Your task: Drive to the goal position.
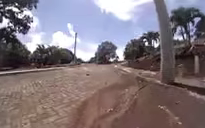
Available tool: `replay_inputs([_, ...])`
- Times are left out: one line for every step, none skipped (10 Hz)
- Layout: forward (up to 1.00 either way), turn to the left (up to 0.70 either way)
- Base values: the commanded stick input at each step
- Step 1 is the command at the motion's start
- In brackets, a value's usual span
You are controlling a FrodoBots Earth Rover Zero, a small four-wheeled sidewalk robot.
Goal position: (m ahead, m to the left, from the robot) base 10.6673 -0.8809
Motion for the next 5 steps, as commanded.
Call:
replay_inputs([0.50, 0.00])
replay_inputs([0.50, 0.00])
replay_inputs([0.50, 0.00])
replay_inputs([0.50, 0.00])
replay_inputs([0.50, 0.00])
